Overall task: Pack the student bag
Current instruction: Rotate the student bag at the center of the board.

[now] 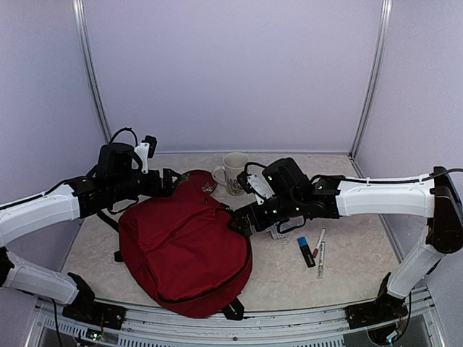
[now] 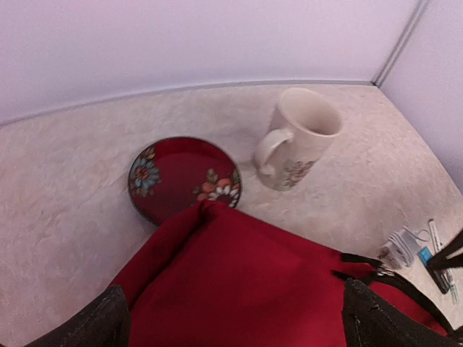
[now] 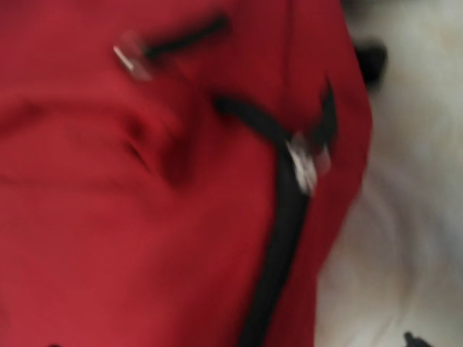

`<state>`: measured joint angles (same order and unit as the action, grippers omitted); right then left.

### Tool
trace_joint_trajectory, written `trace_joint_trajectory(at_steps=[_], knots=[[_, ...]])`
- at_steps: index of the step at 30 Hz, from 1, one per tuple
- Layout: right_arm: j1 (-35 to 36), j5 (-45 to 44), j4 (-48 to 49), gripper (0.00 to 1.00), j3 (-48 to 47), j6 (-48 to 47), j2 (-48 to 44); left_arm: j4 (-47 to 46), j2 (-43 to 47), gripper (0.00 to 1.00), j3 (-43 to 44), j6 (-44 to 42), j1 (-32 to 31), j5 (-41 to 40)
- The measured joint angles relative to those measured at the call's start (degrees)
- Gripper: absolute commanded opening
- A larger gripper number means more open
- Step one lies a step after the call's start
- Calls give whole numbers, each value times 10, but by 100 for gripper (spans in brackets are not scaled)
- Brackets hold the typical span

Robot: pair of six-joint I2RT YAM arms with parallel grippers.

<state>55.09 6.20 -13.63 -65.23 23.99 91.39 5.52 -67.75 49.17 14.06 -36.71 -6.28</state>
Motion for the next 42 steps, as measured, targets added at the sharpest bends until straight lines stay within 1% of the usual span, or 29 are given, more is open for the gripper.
trace_joint_trajectory(at_steps=[1,2,3,4,6,8,9,11,12,13,16,17,18,19,21,23,24,30,31,32,33,34,35,37,40,42], knots=[[2,1,-3,97,7,7,2,2,-12,99,-3,14,28,12],[3,3,-5,92,14,14,6,3,-22,99,-9,30,54,24],[5,5,-7,81,19,20,12,3,-28,99,-18,44,74,34],[8,9,-7,67,23,26,18,3,-32,99,-27,53,87,40],[16,24,-5,33,37,33,29,2,-36,99,-50,71,105,45],[21,36,2,3,53,43,32,4,-47,99,-63,82,109,47],[21,34,2,0,57,46,32,4,-57,99,-65,85,109,51],[20,35,9,0,59,50,32,0,-72,96,-69,89,106,63],[17,34,10,0,59,50,31,-1,-78,93,-72,89,102,65],[14,34,10,0,59,49,28,-2,-79,88,-77,90,95,65],[-4,35,0,0,59,36,21,-10,-66,63,-93,95,68,62],[-16,35,-5,0,59,28,18,-12,-55,52,-101,98,55,63],[-31,36,-8,0,58,20,16,-12,-40,44,-111,99,40,64],[-47,36,-12,0,58,10,15,-12,-25,33,-121,103,24,69],[-80,35,-25,0,49,-11,15,-10,4,16,-138,112,-14,75],[-99,31,-41,0,32,-33,15,-3,34,3,-150,124,-60,81],[-109,29,-50,0,19,-46,17,1,47,0,-154,129,-82,87],[-117,39,-66,0,-66,-120,35,15,93,0,-160,135,-210,104],[-117,44,-66,0,-73,-128,36,15,94,3,-160,129,-229,103],[-116,52,-65,0,-79,-140,36,14,93,14,-160,123,-253,101],[-114,62,-62,0,-84,-150,36,14,91,33,-160,114,-276,99],[-112,72,-57,0,-87,-159,35,15,88,54,-158,105,-298,98],[-110,82,-49,0,-88,-170,35,18,84,67,-152,90,-320,99],[-108,98,-35,0,-88,-188,35,25,75,80,-134,73,-358,103],[-110,114,-22,0,-88,-208,35,43,75,92,-108,52,-389,102],[-113,124,-14,0,-87,-220,35,62,86,98,-94,40,-392,90]])
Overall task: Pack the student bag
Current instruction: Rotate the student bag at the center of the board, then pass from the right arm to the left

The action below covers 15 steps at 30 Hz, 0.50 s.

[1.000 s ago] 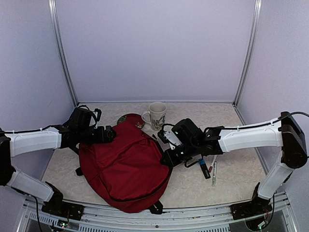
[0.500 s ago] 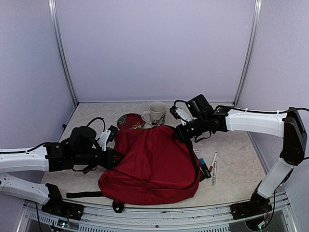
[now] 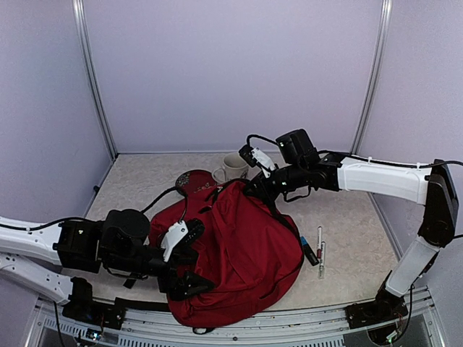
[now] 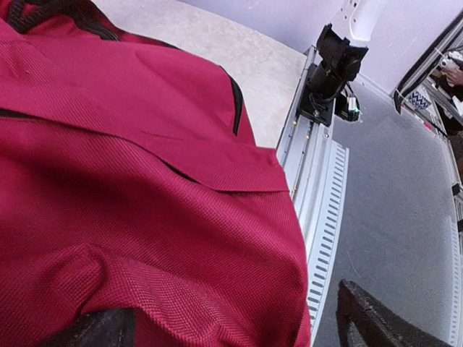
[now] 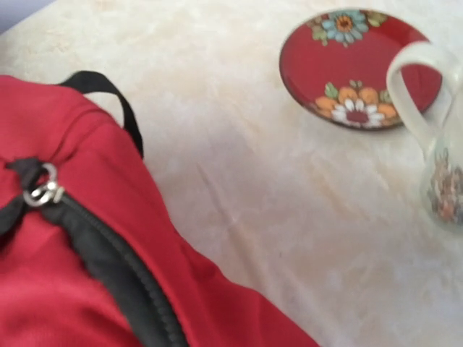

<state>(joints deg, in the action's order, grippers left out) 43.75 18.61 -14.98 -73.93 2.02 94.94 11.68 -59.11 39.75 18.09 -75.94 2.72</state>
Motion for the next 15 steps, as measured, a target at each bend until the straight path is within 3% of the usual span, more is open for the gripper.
trace_joint_trajectory(at_steps=[6,11,12,15], knots=[[-8,50,30,0,6,-38,-2,49,84,99,48,-30,0,-61],[-8,107,44,0,7,-69,-14,50,136,99,105,-41,14,-188],[-7,119,46,0,7,-74,-17,51,138,99,108,-41,28,-203],[-8,150,46,0,7,-89,-23,67,118,99,118,-34,156,-195]])
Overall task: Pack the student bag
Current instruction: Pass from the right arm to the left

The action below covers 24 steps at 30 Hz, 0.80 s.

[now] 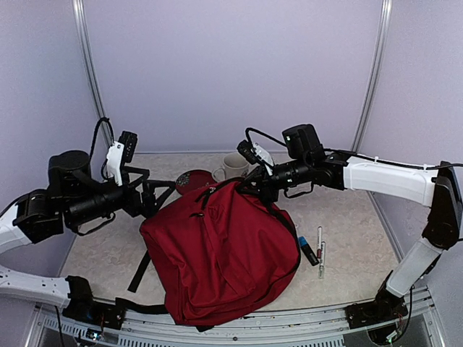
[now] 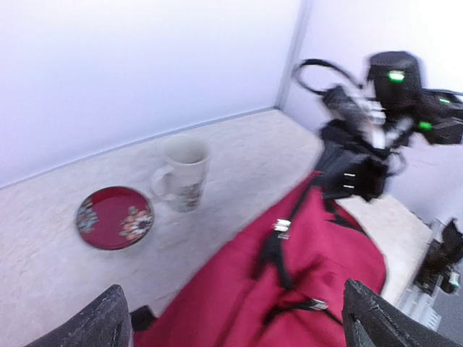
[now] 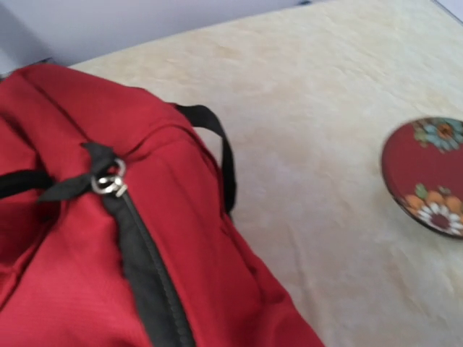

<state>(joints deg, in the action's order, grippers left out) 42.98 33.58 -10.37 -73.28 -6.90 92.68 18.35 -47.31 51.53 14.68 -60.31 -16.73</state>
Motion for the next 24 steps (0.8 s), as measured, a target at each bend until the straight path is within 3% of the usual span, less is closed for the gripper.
trace_joint_trajectory(at_steps=[2,5,11,17,19,21,24], knots=[[0,17,0,0,0,-9,0,5,-27,99,0,5,89,37],[0,39,1,0,-1,-21,0,9,-59,99,-11,0,157,101],[0,61,-1,0,-10,-38,0,-31,-62,99,-65,-14,163,227],[0,80,-3,0,-28,-49,0,-63,-98,94,-82,-27,163,275],[0,80,-5,0,-32,-52,0,-73,-114,77,-82,-30,163,278],[-1,81,-5,0,-33,-53,0,-82,-129,52,-82,-34,163,287],[-2,78,-6,0,-36,-53,0,-90,-143,3,-80,-43,161,314]])
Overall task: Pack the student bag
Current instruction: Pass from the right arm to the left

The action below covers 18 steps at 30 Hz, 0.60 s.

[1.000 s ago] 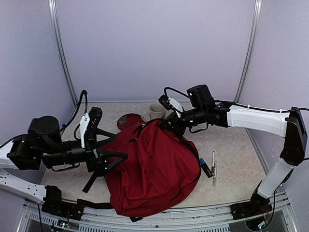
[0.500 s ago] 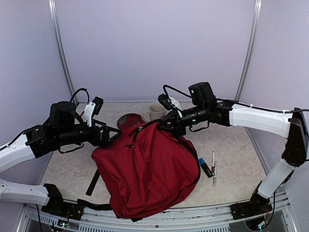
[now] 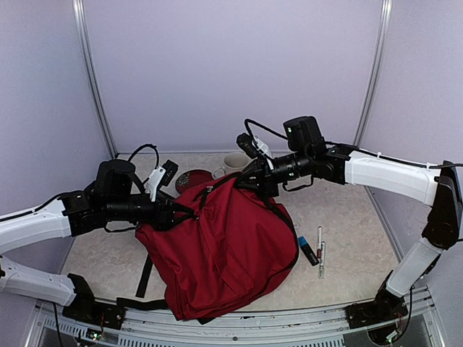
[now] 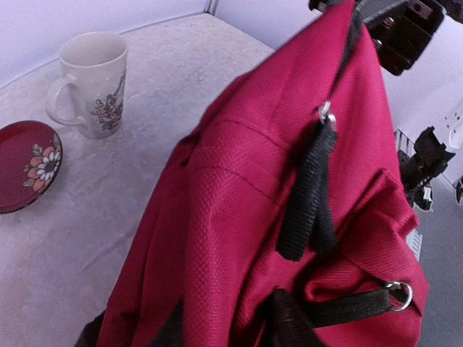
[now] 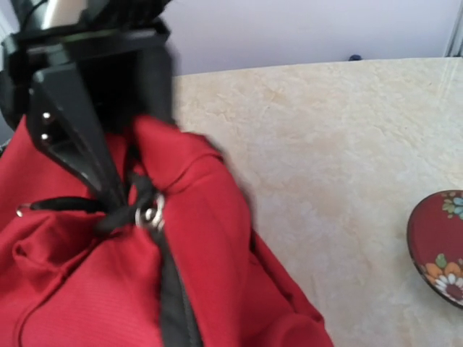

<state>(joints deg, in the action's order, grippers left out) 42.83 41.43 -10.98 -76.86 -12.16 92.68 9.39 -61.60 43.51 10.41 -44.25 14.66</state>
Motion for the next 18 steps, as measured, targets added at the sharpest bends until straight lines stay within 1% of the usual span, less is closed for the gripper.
trace_joint_trajectory(at_steps=[1,5,6,8,9,10,11,14,18], knots=[[-1,-3,0,0,-1,0,0,0,-1,0,0,-2,-3,9],[-3,-31,5,0,-4,16,3,-4,2,0,1,-5,-21,20],[-4,-41,6,9,-8,24,6,-3,5,0,2,-3,-25,18],[-4,-61,3,32,-28,43,20,1,17,0,6,2,-35,-1],[-5,-73,3,41,-44,59,30,8,28,0,9,6,-44,-19],[-6,-83,6,47,-60,70,37,15,38,0,11,9,-53,-35],[-10,-97,7,51,-83,80,46,27,52,0,13,13,-66,-57],[-16,-138,29,54,-111,125,44,59,90,0,30,23,-107,-120],[-17,-203,44,53,-92,190,5,80,101,0,57,26,-155,-181]])
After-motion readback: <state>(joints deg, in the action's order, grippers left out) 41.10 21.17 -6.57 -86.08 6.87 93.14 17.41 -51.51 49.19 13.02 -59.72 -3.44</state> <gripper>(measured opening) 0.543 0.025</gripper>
